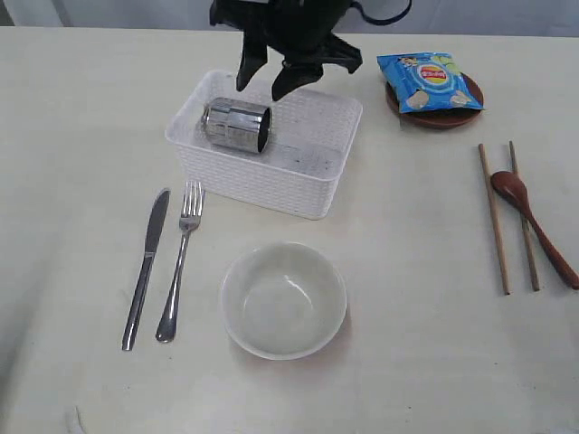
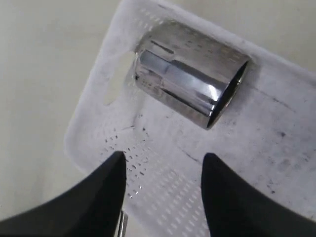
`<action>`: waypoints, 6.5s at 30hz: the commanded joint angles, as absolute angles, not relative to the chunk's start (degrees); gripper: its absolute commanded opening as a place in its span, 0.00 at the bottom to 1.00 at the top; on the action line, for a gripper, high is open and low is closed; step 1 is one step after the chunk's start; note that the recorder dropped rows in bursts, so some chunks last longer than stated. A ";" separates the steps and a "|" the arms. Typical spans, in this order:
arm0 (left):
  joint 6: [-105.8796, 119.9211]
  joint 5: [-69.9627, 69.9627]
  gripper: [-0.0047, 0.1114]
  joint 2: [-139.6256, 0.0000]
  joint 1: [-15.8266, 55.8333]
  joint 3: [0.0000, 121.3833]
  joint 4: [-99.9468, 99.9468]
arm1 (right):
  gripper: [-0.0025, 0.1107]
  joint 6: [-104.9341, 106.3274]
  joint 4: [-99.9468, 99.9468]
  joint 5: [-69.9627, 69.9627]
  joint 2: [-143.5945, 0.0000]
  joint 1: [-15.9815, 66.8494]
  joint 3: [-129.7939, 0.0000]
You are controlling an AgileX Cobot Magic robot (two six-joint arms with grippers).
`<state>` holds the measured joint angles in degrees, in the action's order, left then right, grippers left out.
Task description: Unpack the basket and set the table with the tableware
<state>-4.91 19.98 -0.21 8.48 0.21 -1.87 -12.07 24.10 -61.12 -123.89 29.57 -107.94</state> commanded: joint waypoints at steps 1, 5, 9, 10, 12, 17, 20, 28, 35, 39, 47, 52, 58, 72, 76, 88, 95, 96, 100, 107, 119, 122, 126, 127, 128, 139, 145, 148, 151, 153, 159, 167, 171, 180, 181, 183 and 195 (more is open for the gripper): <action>-4.73 19.85 0.04 0.00 8.75 0.00 -1.82 | 0.43 -13.87 23.00 -59.85 -127.32 29.55 -108.85; -4.73 19.85 0.04 0.00 8.75 0.00 -1.82 | 0.43 -13.69 23.27 -58.79 -129.45 29.55 -108.85; -4.73 19.85 0.04 0.00 8.75 0.00 -1.82 | 0.43 -12.69 23.27 -53.98 -130.07 28.37 -108.85; -4.73 19.85 0.04 0.00 8.75 0.00 -1.82 | 0.43 -12.69 23.16 -53.38 -130.13 27.76 -108.85; -4.73 19.85 0.04 0.00 8.75 0.00 -1.82 | 0.43 -12.69 22.77 -53.00 -130.37 26.10 -108.85; -4.73 19.85 0.04 0.00 8.75 0.00 -1.82 | 0.43 -11.83 22.45 -53.88 -131.03 22.20 -108.85; -4.73 19.85 0.04 0.00 8.75 0.00 -1.82 | 0.43 -10.07 22.45 -53.62 -130.92 20.98 -109.26; -4.73 19.85 0.04 0.00 8.75 0.00 -1.82 | 0.43 -12.04 14.56 -51.96 -130.92 20.55 -115.00; -4.73 19.85 0.04 0.00 8.75 0.00 -1.82 | 0.43 -12.60 11.82 -56.26 -130.92 18.19 -117.51; -4.73 19.85 0.04 0.00 8.75 0.00 -1.82 | 0.43 -2.75 20.73 -62.00 -130.66 18.08 -118.55; -4.73 19.85 0.04 0.00 8.75 0.00 -1.82 | 0.29 0.00 19.22 -65.41 -129.94 23.74 -118.55; -4.73 19.85 0.04 0.00 8.75 0.00 -1.82 | 0.45 -0.43 24.62 -64.78 -130.32 24.19 -118.55; -4.73 19.85 0.04 0.00 8.75 0.00 -1.82 | 0.34 -1.94 18.50 -64.77 -131.03 24.19 -118.55; -4.73 19.85 0.04 0.00 8.75 0.00 -1.82 | 0.06 -6.78 2.83 -69.93 -133.03 23.09 -118.55; -4.73 19.85 0.04 0.00 8.75 0.00 -1.82 | 0.06 -10.86 -6.49 -69.96 -133.69 22.84 -118.55; -4.73 19.85 0.04 0.00 8.75 0.00 -1.82 | 0.06 -11.02 -2.34 -69.96 -132.44 17.93 -118.55; -4.73 19.85 0.04 0.00 8.75 0.00 -1.82 | 0.07 -4.25 15.49 -68.76 -130.89 18.27 -118.55; -4.73 19.85 0.04 0.00 8.75 0.00 -1.82 | 0.10 -3.61 17.21 -68.76 -130.89 18.27 -118.55; -4.73 19.85 0.04 0.00 8.75 0.00 -1.82 | 0.36 -3.04 20.06 -68.00 -131.62 18.27 -118.55; -4.73 19.85 0.04 0.00 8.75 0.00 -1.82 | 0.44 -2.79 26.17 -67.04 -134.52 18.27 -118.55; -4.73 19.85 0.04 0.00 8.75 0.00 -1.82 | 0.43 -1.00 27.68 -64.69 -137.59 18.27 -118.55; -4.73 19.85 0.04 0.00 8.75 0.00 -1.82 | 0.43 1.54 32.59 -64.69 -138.94 18.27 -118.55; -4.73 19.85 0.04 0.00 8.75 0.00 -1.82 | 0.43 4.56 37.32 -63.58 -139.68 18.15 -118.55; -4.73 19.85 0.04 0.00 8.75 0.00 -1.82 | 0.43 4.83 37.32 -63.09 -139.68 18.15 -118.55; -4.73 19.85 0.04 0.00 8.75 0.00 -1.82 | 0.40 5.22 37.32 -62.81 -139.68 18.15 -118.55; -4.73 19.85 0.04 0.00 8.75 0.00 -1.82 | 0.02 9.98 35.93 -63.02 -136.69 16.75 -118.55; -4.73 19.85 0.04 0.00 8.75 0.00 -1.82 | 0.02 11.30 35.28 -64.49 -131.57 15.62 -118.55; -4.73 19.85 0.04 0.00 8.75 0.00 -1.82 | 0.02 11.89 32.96 -64.98 -128.92 15.62 -118.55; -4.73 19.85 0.04 0.00 8.75 0.00 -1.82 | 0.02 13.25 31.54 -65.27 -126.43 16.75 -118.55; -4.73 19.85 0.04 0.00 8.75 0.00 -1.82 | 0.02 13.25 31.44 -65.27 -125.17 17.70 -118.55; -4.73 19.85 0.04 0.00 8.75 0.00 -1.82 | 0.02 14.57 25.77 -65.35 -122.57 24.36 -119.27; -4.73 19.85 0.04 0.00 8.75 0.00 -1.82 | 0.02 9.79 7.17 -68.44 -122.43 39.98 -125.35; -4.73 19.85 0.04 0.00 8.75 0.00 -1.82 | 0.02 8.75 0.00 -68.16 -123.41 45.96 -126.86; -4.73 19.85 0.04 0.00 8.75 0.00 -1.82 | 0.02 3.20 -9.36 -68.46 -134.76 52.49 -133.23; -4.73 19.85 0.04 0.00 8.75 0.00 -1.82 | 0.02 3.20 -9.36 -67.73 -135.53 52.93 -133.70; -4.73 19.85 0.04 0.00 8.75 0.00 -1.82 | 0.02 3.20 -9.36 -67.05 -137.78 53.08 -134.65; -4.73 19.85 0.04 0.00 8.75 0.00 -1.82 | 0.02 6.43 -6.73 -68.82 -140.33 53.08 -134.55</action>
<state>-4.91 19.98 -0.21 8.48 0.21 -1.87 5.54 -7.13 -69.31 -140.41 53.25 -134.20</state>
